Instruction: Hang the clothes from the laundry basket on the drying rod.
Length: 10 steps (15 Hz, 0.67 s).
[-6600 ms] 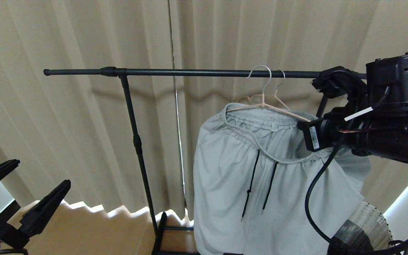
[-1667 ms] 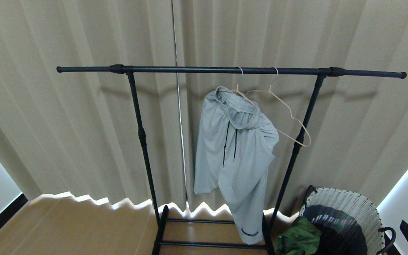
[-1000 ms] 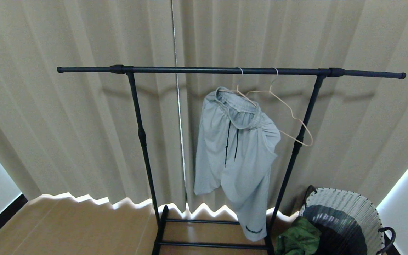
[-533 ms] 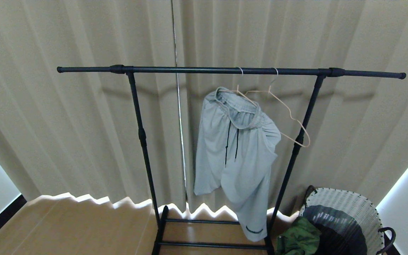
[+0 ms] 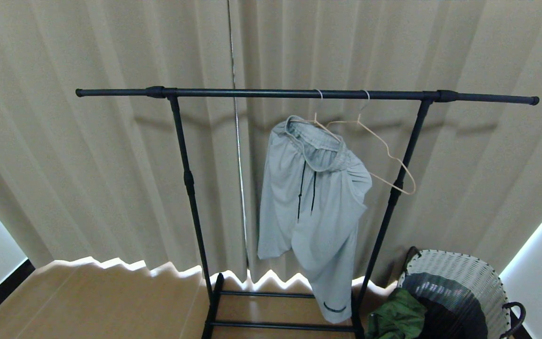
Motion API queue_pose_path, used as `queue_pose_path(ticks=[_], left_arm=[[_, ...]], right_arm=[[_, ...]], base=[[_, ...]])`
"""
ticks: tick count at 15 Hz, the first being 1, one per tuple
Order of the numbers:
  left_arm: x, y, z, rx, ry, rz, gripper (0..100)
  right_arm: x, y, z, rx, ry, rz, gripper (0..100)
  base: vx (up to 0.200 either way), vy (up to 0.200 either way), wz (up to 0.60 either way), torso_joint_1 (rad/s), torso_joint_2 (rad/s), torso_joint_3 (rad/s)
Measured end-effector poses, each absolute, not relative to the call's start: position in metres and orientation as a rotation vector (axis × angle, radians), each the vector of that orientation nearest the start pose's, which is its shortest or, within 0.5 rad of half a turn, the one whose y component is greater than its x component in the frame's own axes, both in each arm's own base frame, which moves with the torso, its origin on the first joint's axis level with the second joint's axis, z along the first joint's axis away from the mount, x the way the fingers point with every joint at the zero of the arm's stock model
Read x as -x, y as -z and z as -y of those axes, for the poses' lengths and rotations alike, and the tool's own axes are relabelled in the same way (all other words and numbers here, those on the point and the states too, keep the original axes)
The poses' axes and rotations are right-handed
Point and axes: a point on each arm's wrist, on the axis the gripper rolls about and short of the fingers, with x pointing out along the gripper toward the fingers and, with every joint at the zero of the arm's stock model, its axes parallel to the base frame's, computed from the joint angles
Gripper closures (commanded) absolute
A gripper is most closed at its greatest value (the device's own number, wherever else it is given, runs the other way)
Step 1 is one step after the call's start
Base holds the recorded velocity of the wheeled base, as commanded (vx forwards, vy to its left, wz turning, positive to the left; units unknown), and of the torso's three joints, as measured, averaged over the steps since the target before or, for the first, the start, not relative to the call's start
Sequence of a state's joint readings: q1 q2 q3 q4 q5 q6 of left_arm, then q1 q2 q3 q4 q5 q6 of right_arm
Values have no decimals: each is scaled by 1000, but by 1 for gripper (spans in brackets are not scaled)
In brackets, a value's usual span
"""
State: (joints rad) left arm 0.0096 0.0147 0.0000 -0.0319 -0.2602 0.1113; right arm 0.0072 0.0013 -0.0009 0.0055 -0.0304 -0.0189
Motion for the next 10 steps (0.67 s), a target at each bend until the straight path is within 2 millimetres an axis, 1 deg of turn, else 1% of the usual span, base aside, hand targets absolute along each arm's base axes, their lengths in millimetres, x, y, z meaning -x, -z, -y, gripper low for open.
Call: queue_pose_path(ticks=[7,8,10], left_arm=[[23,-79,6,-109,250,34,0],[23,-79,6,-108,250,35,0],[23,-79,6,-96,248,33,0]], right_arm=[[23,-75,1,6,21,-5,0],[23,-75,1,6,21,-4,0],[23,-75,1,5,22,-4,0]], base=[[0,0,0,0,0,0],[0,0,0,-66,163,100],[0,0,0,-139,368,229]])
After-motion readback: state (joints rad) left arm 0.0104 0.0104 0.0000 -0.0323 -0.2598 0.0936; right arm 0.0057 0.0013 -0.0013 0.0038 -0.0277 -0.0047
